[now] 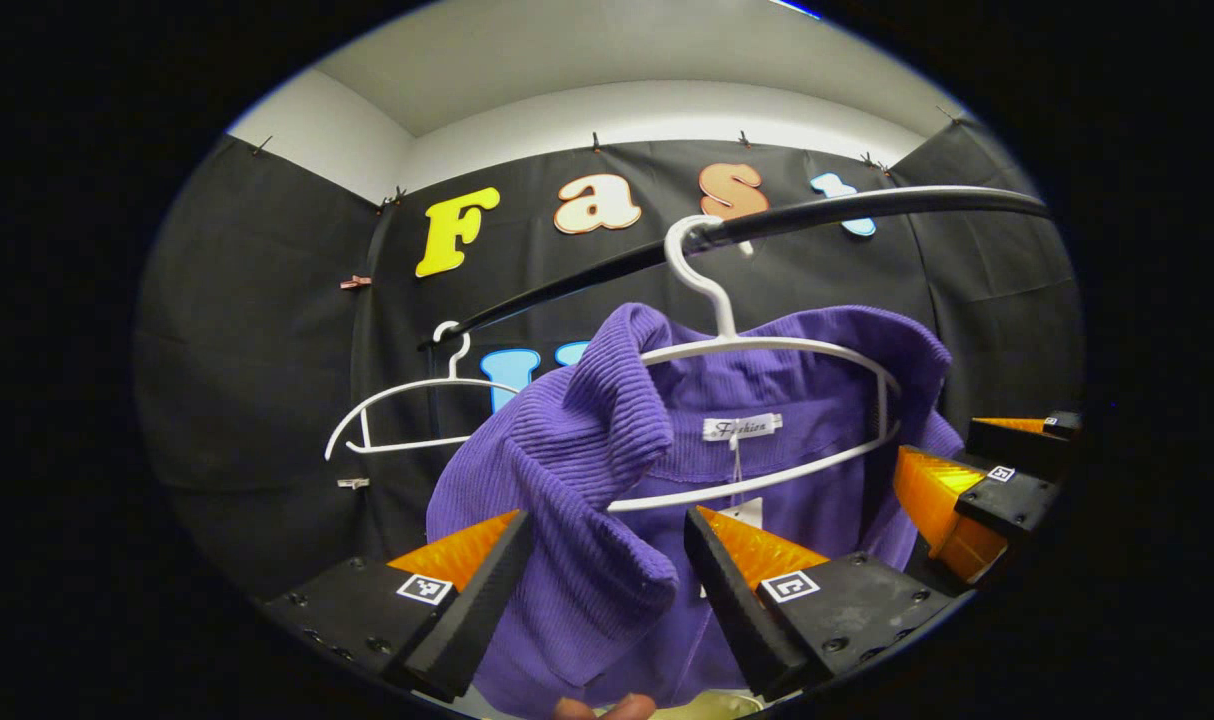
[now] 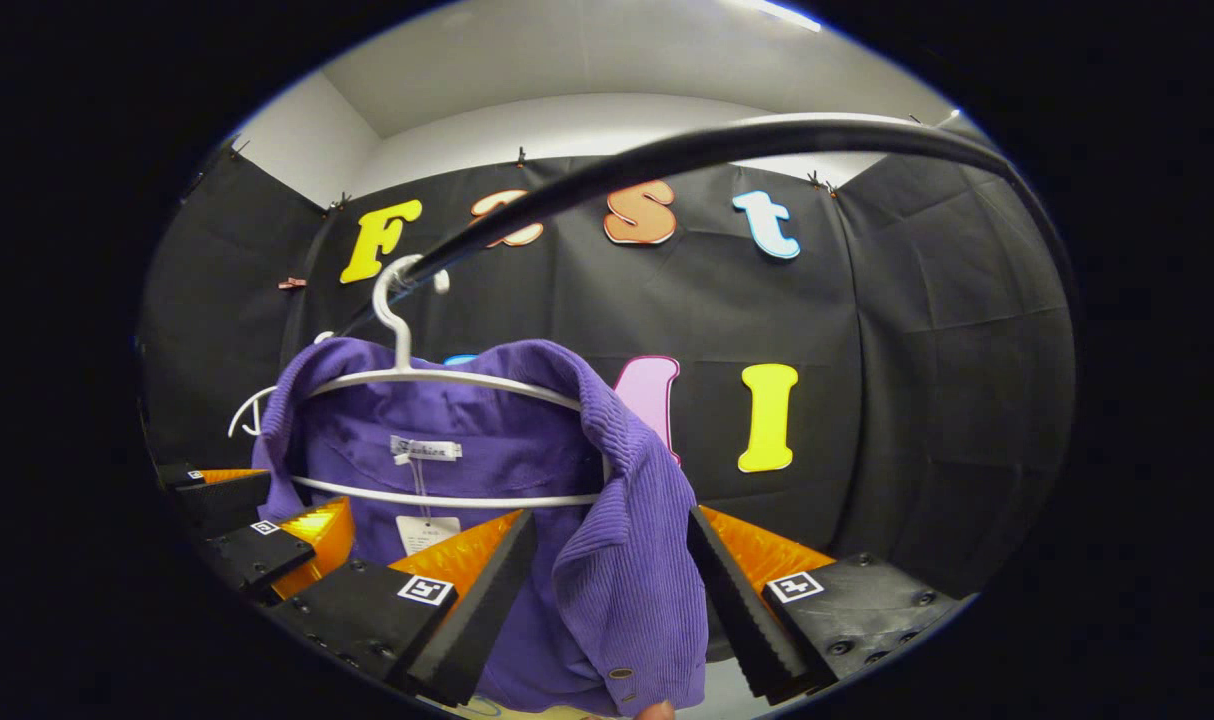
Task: Grasp the clothes on the hanger with both hands and then place them into the laundry hamper below.
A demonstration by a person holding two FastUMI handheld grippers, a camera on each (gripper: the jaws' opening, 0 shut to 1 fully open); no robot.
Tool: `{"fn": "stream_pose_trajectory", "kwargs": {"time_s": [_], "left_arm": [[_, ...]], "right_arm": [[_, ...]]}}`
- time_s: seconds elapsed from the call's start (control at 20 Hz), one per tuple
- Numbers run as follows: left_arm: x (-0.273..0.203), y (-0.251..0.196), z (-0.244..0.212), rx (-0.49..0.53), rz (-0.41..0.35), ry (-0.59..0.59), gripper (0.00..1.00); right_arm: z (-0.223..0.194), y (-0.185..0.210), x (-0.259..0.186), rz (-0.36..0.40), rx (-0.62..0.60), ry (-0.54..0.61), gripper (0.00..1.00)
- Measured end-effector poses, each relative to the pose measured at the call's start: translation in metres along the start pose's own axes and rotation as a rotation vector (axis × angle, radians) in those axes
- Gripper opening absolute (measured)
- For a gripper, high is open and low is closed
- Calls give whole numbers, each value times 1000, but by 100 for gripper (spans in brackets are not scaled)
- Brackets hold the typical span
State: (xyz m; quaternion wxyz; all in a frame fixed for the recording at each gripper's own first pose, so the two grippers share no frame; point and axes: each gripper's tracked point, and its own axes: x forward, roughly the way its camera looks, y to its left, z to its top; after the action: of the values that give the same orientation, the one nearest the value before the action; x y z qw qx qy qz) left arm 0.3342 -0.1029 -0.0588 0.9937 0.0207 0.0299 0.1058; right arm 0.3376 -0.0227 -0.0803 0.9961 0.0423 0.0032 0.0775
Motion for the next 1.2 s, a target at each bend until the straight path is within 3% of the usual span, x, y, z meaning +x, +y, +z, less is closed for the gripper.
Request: {"fn": "stream_pose_trajectory", "kwargs": {"time_s": [0.1, 0.25, 0.35, 0.4, 0.45, 0.55, 0.65, 0.9, 1.0, 1.1, 1.2], "left_arm": [[5, 3, 0, 5, 17, -15, 92], [8, 9, 6, 33, 44, -44, 75], [10, 9, 13, 40, 42, -67, 66], [10, 16, 11, 43, 71, -59, 62], [11, 22, 9, 43, 95, -45, 52], [20, 20, 0, 8, 77, -10, 34], [23, 20, -7, -17, 59, 14, 13], [23, 31, -11, -19, 74, -41, 7], [18, 29, -10, -3, 82, -86, 11], [16, 28, -17, 39, 91, -23, 12], [12, 22, -3, 37, 76, -47, 12]], "right_arm": [[-5, 4, 12, 11, 14, 3, 98], [-11, 7, 27, 31, 20, 5, 92], [-5, 8, 38, 34, 32, -21, 71], [-5, 6, 42, 32, 28, -27, 55], [-10, -2, 46, 2, 14, -23, 53], [-9, -17, 44, -39, 34, -31, 10], [-6, -14, 42, -20, 51, -58, 10], [9, -11, 37, 29, -48, -138, 10], [12, -11, 36, 28, -44, -143, 10], [9, -7, 33, 37, -25, -124, 10], [10, -11, 35, 28, -4, -106, 10]]}}
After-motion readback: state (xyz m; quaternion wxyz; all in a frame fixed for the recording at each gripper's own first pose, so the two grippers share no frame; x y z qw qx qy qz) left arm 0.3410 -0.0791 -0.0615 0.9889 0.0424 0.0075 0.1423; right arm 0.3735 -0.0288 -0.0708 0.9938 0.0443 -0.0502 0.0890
